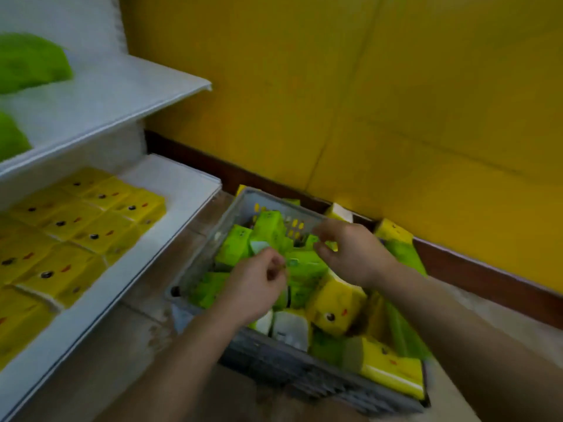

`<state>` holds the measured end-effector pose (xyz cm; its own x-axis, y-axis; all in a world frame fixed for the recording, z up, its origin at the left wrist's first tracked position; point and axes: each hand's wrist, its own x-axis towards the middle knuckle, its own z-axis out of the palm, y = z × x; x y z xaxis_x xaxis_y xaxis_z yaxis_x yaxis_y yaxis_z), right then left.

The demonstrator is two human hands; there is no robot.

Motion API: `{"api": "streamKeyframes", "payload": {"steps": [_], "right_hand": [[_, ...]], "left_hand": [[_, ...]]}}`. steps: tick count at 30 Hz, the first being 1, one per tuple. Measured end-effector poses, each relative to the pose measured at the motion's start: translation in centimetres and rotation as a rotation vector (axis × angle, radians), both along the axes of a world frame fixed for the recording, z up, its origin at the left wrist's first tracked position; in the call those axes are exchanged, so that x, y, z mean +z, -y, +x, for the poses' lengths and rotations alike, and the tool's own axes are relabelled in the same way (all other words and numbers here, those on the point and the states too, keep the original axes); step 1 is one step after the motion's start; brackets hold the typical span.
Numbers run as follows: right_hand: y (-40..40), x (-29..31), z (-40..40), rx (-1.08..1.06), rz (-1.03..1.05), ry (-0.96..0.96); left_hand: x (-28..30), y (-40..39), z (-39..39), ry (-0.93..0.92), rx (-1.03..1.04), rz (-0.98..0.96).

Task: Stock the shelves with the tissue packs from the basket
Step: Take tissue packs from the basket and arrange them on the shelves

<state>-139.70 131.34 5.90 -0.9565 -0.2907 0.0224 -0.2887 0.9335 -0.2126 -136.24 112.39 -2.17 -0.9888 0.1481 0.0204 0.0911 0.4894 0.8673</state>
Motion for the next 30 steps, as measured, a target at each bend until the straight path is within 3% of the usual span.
{"api": "streamKeyframes", "payload": {"steps": [5,9,11,14,18,23,27,30], "right_hand": [[-9.3,0.0,3.0,-0.199,0.21,0.276],[-12.7,-0.8,4.7,-0.329,0.351,0.117],[-13.9,-1.0,5.1,-0.425,0.366,0.225],[-14.5,-1.6,5.7,-0.445,0.2,0.447],[-14.1,-1.1,6.1,-0.42,-0.071,0.306],[-12.3,0.0,4.8,-0.336,-0.575,0.266],[-9.1,-0.4,2.8,-0.284,-0.617,0.277],[-4.6,-0.8,2.1,-0.221,-0.734,0.505]], "left_hand": [[-2.0,-8.9,0.2,0.203,-0.26,-0.088],[-2.9,-13.6,0.7,0.294,-0.395,-0.084],[-3.2,-15.4,1.2,0.321,-0.429,-0.075],[-2.9,-17.5,1.7,0.41,-0.44,0.083],[-1.9,-18.0,1.8,0.602,-0.298,0.482],[-0.9,-14.9,0.9,0.609,0.099,0.66],[-0.2,-9.8,-0.2,0.597,0.186,0.917],[0.2,-5.0,-0.6,0.529,0.218,1.07]]}}
